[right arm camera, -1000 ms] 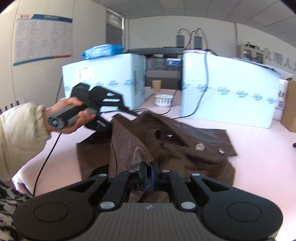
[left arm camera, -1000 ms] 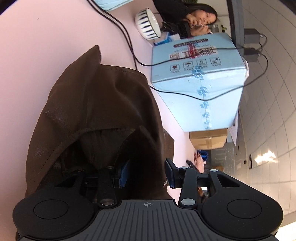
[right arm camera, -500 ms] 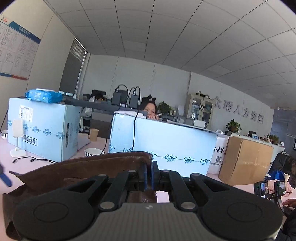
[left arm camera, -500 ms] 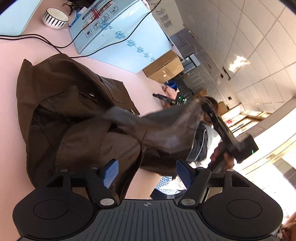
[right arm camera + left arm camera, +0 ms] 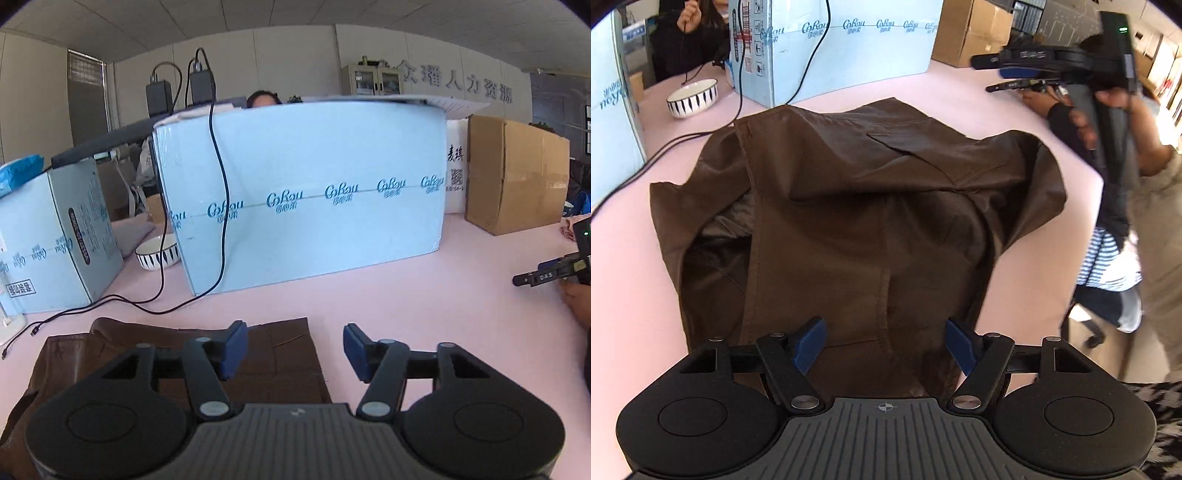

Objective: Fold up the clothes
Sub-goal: 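Lower the jacket onto the table and open both grippers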

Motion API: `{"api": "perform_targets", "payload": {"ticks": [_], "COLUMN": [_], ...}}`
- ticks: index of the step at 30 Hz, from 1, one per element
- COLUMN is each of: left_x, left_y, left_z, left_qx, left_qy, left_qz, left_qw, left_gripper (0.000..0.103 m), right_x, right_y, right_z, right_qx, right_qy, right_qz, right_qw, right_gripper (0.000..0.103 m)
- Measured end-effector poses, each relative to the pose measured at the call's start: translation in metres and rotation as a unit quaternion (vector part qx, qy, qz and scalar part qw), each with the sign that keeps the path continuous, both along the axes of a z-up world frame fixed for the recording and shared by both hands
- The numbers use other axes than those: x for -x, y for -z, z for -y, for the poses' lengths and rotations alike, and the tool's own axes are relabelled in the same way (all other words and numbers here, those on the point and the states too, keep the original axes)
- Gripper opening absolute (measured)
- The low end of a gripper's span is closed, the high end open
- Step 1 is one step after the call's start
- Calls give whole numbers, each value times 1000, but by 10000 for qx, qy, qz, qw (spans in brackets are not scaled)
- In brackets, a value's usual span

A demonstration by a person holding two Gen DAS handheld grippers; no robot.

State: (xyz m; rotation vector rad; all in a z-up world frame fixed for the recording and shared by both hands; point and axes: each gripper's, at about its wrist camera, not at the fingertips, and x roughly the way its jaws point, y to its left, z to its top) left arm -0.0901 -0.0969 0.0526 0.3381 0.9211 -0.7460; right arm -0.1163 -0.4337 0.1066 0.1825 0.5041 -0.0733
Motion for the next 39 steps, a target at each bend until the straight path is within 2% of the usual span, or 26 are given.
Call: {"api": "perform_targets", "payload": {"ticks": [3,5,6,8,9,10,11,13,15,16,20,21,23,24,25,27,29,31,34,37,39], "left_x": [5,9,10,13,17,23,28,36,38,39,55,61,62,61,61,62,70,78,79,75,77], "left_y": [13,21,24,22,18,13,10,13,23,28,24,17,9,5,1,1,5,13,28,46,53], "left_z": [10,12,12,13,12,11,11,11,9,7,-1,-4,-2,-1,1,10,22,35,45,53,54], "left_qx": [-533,-1083,-1222,-1243,-1138,-1045,-1016,-1173,-1281,-1302,-911,-694,-597,-583,-570,-729,-971,-1375,-1890,-2417,-2667], "left_qy": [176,211,209,273,343,406,465,544,534,516,665,748,737,714,690,528,521,579,533,453,520], "left_qz": [439,1065,1281,1400,1423,1473,1561,1895,2034,2019,1914,1836,1652,1557,1461,1610,1942,2305,2742,3100,3404], "left_qw": [9975,9882,9840,9819,9827,9827,9814,9733,9692,9693,9750,9777,9817,9835,9852,9828,9748,9616,9414,9184,9002], "left_gripper": [71,70,68,46,25,18,16,7,4,0,0,1,8,21,46,76,76,81,81,81,81], "right_x": [31,56,65,84,93,99,101,102,98,96,92,93,97,98,99,101,101,102,103,103,103], "right_y": [-4,3,6,14,16,20,25,36,44,47,55,56,54,54,54,55,58,62,69,75,78], "right_z": [7,14,15,15,14,11,8,-2,-7,-10,-22,-24,-23,-23,-22,-22,-22,-21,-20,-17,-17], "right_qx": [-439,-1026,-1216,-1569,-1667,-1692,-1700,-1765,-1857,-1754,-1367,-1318,-1402,-1443,-1492,-1553,-1611,-1663,-1764,-1889,-1922], "right_qy": [-487,-737,-812,-946,-974,-980,-1016,-1170,-1254,-1167,-893,-904,-1036,-1061,-1073,-1081,-1077,-1075,-1034,-1003,-986], "right_qz": [-303,-558,-646,-857,-926,-947,-986,-1079,-1162,-1146,-1018,-950,-820,-790,-758,-739,-747,-768,-804,-831,-844], "right_qw": [9974,9904,9871,9793,9768,9761,9752,9713,9676,9708,9813,9826,9813,9806,9800,9792,9782,9772,9756,9733,9727], "right_gripper": [76,80,81,81,81,81,81,81,81,81,80,80,80,80,81,81,80,81,81,81,81]}}
